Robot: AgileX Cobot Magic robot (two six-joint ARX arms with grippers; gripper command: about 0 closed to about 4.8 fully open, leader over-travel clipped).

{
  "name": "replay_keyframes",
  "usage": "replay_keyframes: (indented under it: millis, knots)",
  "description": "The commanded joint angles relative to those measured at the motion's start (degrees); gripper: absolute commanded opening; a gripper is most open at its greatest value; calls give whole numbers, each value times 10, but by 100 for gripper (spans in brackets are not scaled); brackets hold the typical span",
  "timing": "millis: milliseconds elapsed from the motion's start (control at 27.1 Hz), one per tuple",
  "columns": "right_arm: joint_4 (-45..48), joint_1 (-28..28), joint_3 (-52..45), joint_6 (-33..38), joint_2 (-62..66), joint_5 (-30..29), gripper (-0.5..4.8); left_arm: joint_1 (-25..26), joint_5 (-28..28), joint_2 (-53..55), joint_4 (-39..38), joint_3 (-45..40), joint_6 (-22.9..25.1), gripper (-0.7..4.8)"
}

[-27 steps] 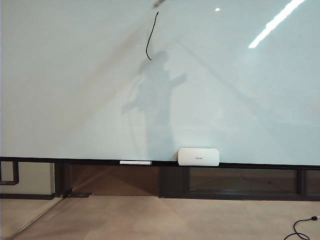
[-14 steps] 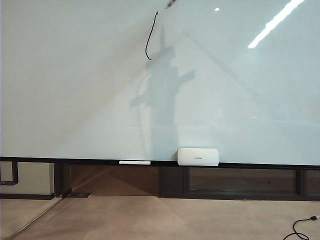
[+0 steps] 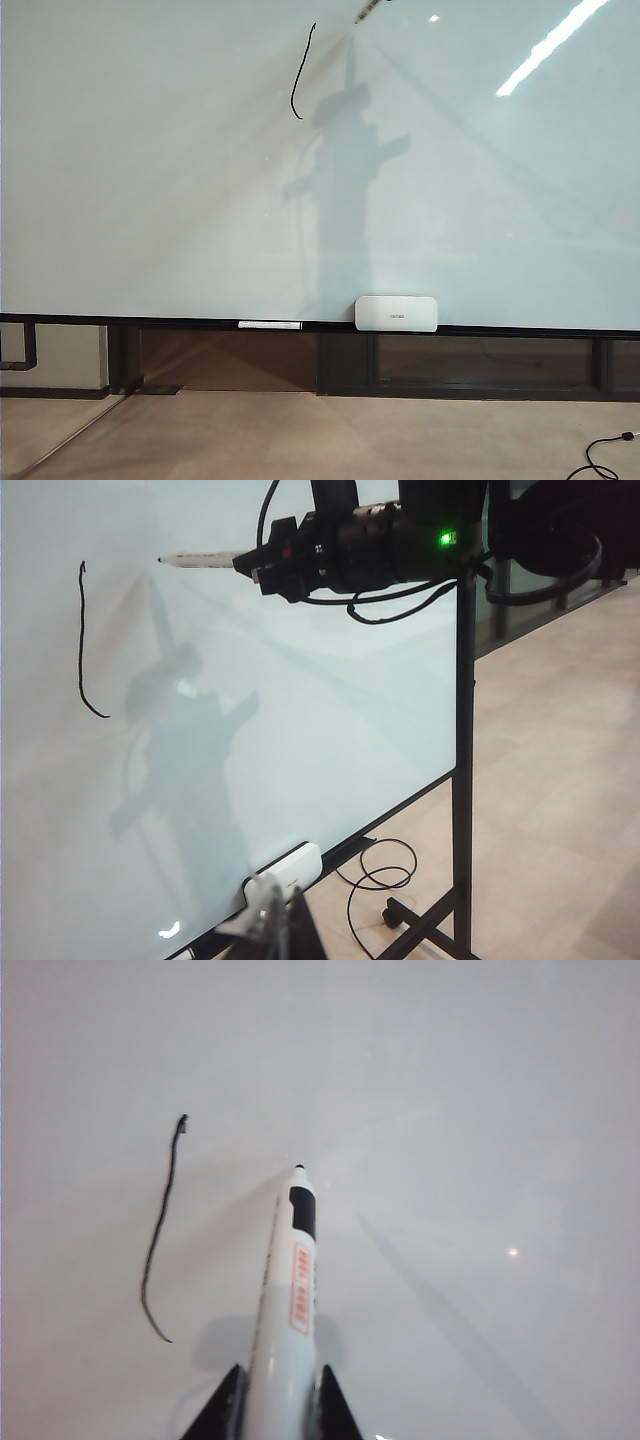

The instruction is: Reach to the right to find the marker pen, pick it up, and write the number 11 on the whiteboard.

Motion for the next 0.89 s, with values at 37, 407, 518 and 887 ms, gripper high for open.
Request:
replay_keyframes:
  millis: [37, 407, 518, 887]
  knots:
    - [12, -2, 3, 2, -4, 0, -3, -1, 5, -1, 8, 3, -3, -6]
    - [34, -6, 3, 3, -3, -11, -3, -1, 5, -1, 8, 3, -3, -6]
    - [34, -6, 3, 3, -2, -15, -3, -1, 5, 0, 8, 3, -3, -6]
    - [45, -6, 3, 3, 8, -16, -3, -1, -32, 2, 8, 3, 10, -6]
